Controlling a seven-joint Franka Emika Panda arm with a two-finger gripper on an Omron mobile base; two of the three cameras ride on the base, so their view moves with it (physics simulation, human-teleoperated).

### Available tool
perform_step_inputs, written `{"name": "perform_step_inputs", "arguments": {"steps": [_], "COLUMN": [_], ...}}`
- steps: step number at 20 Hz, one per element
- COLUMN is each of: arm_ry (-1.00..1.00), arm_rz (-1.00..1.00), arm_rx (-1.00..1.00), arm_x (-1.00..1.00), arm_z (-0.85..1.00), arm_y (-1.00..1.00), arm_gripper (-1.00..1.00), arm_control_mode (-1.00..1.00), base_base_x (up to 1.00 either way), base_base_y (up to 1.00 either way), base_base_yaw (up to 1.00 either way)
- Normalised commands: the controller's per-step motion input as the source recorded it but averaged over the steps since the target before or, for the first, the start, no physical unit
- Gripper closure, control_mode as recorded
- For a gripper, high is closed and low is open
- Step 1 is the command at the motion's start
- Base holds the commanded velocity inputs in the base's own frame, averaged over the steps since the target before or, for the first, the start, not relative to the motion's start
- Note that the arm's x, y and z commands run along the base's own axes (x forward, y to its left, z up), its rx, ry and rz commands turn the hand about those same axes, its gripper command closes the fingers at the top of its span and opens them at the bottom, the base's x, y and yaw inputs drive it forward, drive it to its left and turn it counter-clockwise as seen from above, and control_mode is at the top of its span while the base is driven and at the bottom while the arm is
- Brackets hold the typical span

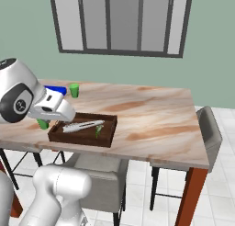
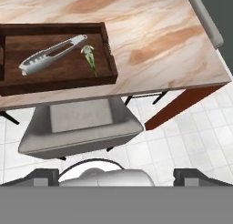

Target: Gather the cucumber and lemon from the fridge and place them on a tray on the dining counter. Then gather the steak and fish from the fridge and place them on the other tray.

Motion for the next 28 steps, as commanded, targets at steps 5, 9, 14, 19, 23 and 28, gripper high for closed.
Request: {"name": "perform_step_inputs", "arguments": {"steps": [5, 9, 14, 19, 23, 28], "arm_ry": [0.0, -0.02, 0.0, 0.0, 0.0, 0.0], "arm_rz": [0.0, 0.0, 0.0, 0.0, 0.0, 0.0], "arm_rx": [0.0, -0.01, 0.0, 0.0, 0.0, 0.0], "arm_x": [-0.1, -0.13, 0.0, 0.0, 0.0, 0.0], "arm_z": [-0.03, -0.03, 0.0, 0.0, 0.0, 0.0], "arm_y": [0.01, 0.03, 0.0, 0.0, 0.0, 0.0], "arm_gripper": [-1.0, -1.0, -1.0, -1.0, -1.0, -1.0], "arm_control_mode": [-1.0, 1.0, 1.0, 1.0, 1.0, 1.0], "base_base_x": [0.0, -0.57, -0.7, -0.42, -0.23, -0.03], "base_base_y": [0.0, 0.26, 0.71, 0.99, 1.0, 1.0], "base_base_yaw": [0.0, 0.0, 0.0, 0.04, 0.06, 0.06]}}
